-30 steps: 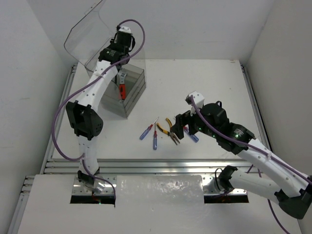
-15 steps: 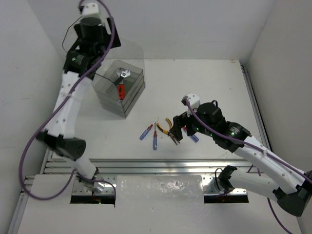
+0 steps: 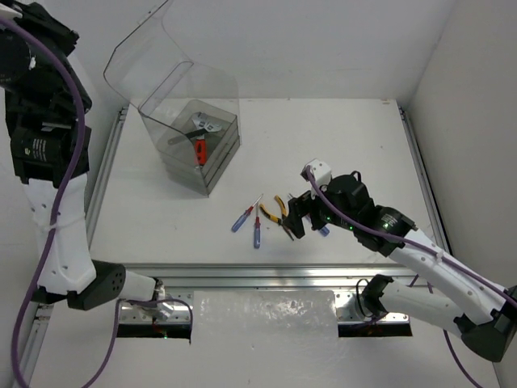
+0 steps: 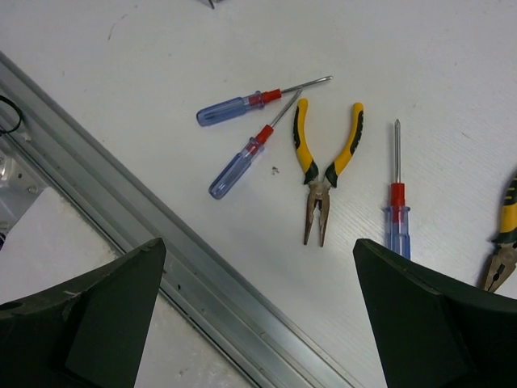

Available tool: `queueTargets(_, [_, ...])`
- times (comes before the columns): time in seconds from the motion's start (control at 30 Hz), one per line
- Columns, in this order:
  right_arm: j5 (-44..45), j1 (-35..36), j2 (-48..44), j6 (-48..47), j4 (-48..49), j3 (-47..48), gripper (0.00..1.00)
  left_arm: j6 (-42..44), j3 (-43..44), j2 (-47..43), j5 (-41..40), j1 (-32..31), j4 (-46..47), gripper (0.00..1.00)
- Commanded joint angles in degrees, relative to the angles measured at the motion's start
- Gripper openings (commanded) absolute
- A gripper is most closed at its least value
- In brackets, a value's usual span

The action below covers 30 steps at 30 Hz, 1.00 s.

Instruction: Sort the tools into containers

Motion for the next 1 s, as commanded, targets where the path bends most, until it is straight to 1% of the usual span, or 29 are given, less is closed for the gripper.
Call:
queueTargets(0.0, [-1.8,0.0,-1.4,-0.9,2.7,-0.4,0.99,-5.2,1.2,4.9,1.7,6.4,-3.9,0.16])
queueTargets(0.03, [-2.0,-0.1,-1.5,-0.9,2.8,-0.4,0.99,-7.0,1.7,5.7,4.1,8.3,-6.1,0.11])
queueTargets(0.07, [-2.6,-0.1,-1.7,-1.0,2.9,-0.6,0.99,-9.2,2.2,8.2,12.8,14.9,-7.7,0.08])
queueTargets(0.1, [-2.9,-0.1,-1.9,-1.1,3.1,-0.8,0.99,-14.6,3.4,9.7,18.5,18.8,-10.9,0.07])
queueTargets(0.13, [-3.3,-0.1,-2.1,-1.2,3.3,-1.3,0.99,-17.5,3.3,11.3,25.1,26.6,-11.7,0.06])
queueTargets(0.17, [-3.7,-0.1,-2.2,-1.3,3.5,-1.4,0.99,-22.3,0.2,14.0,40.1,30.1,-11.5,0.02])
queueTargets(0.2, [-3.8,-0.1,-2.5,-1.5,3.6,-1.8,0.99,-24.3,-2.4,14.9,54.1,35.2,-7.6,0.0])
queueTargets(0.23, [-4.2,-0.1,-2.6,-1.7,3.5,-2.0,0.99,-26.1,-6.2,15.5,59.6,37.0,-3.9,0.0])
queueTargets(0.27, [-4.2,-0.1,-2.7,-1.9,3.4,-2.0,0.99,-29.6,-14.7,15.1,63.3,38.0,0.6,0.0])
queueTargets(0.3, [-4.3,-0.1,-3.0,-2.0,3.2,-2.1,0.99,-31.3,-18.7,14.4,65.6,38.8,10.1,0.0])
queueTargets(0.33, [-4.7,-0.1,-3.2,-2.3,3.2,-2.2,0.99,-32.9,-22.7,13.6,69.9,39.1,14.9,0.0])
queueTargets(0.37, [-4.9,0.0,-3.3,-2.4,3.3,-2.3,0.99,-36.1,-27.6,13.6,72.1,39.1,19.4,0.0])
queueTargets(0.4, [-5.1,-0.1,-3.7,-2.4,3.4,-2.5,0.99,-37.2,-28.6,14.0,74.0,39.1,25.1,0.0])
queueTargets(0.43, [-5.4,-0.1,-3.6,-2.5,3.4,-2.5,0.99,-38.3,-28.9,15.3,76.8,39.0,26.1,0.0])
queueTargets(0.5, [-6.4,-0.1,-3.6,-2.6,3.4,-2.7,0.99,-39.2,-29.1,16.3,79.1,38.6,31.3,0.0])
queueTargets(0.53, [-6.7,-0.1,-3.4,-2.8,3.4,-2.7,0.99,-39.8,-29.2,17.2,82.2,38.5,32.8,0.0])
queueTargets(0.57, [-6.9,0.0,-3.3,-2.8,3.5,-2.7,0.99,-41.7,-29.9,17.3,84.0,38.6,34.8,0.0])
queueTargets(0.6, [-7.4,-0.1,-3.2,-2.8,3.6,-2.8,0.99,-42.8,-30.5,17.4,85.6,38.5,39.4,0.0])
queueTargets(0.63, [-7.7,0.0,-3.1,-2.8,3.8,-2.9,0.99,-43.5,-30.9,17.5,88.7,38.4,41.2,0.0])
queueTargets(0.67, [-7.9,-0.1,-2.8,-2.8,4.0,-3.0,0.99,-43.3,-30.5,17.7,89.3,38.2,41.8,0.0])
queueTargets(0.7, [-8.4,0.0,-2.7,-2.8,4.2,-2.9,0.99,-42.7,-29.8,18.4,90.5,37.7,40.0,0.0])
queueTargets(0.83, [-9.5,0.0,-2.1,-2.5,4.7,-2.8,0.99,-44.6,-27.7,21.0,95.8,35.2,42.1,0.0])
queueTargets(0.9, [-9.7,-0.1,-2.3,-2.6,4.6,-2.7,0.99,-44.4,-25.6,21.7,97.3,33.4,40.2,0.0])
queueTargets(0.97, [-9.5,-0.1,-2.5,-2.8,4.2,-2.7,0.99,-44.3,-25.6,21.5,99.0,32.4,39.8,0.0])
